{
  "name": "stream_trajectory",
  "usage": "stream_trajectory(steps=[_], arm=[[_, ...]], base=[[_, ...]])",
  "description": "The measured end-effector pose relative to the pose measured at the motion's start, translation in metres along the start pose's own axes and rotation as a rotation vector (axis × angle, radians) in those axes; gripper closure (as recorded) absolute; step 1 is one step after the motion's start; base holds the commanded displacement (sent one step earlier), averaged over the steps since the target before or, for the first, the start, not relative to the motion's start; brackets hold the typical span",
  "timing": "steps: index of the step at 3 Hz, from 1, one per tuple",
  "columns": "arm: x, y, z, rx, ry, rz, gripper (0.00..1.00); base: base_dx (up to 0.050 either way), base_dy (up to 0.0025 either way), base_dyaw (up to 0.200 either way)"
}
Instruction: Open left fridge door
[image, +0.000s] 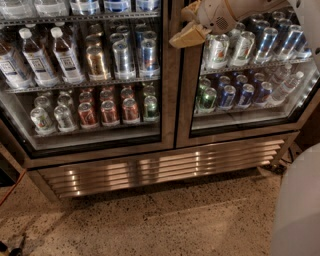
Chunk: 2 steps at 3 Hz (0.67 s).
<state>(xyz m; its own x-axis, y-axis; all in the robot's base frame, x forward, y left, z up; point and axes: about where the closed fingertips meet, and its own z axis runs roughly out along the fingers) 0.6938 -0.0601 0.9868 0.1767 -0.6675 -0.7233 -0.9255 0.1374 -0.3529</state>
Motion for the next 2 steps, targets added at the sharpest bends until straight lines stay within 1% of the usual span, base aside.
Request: stream_trajectory(steps=[2], arm=[[0.0002,-0.0030,-0.0022,0.000,0.000,0.000,0.62]], base=[[0.000,0.00000,0.000]])
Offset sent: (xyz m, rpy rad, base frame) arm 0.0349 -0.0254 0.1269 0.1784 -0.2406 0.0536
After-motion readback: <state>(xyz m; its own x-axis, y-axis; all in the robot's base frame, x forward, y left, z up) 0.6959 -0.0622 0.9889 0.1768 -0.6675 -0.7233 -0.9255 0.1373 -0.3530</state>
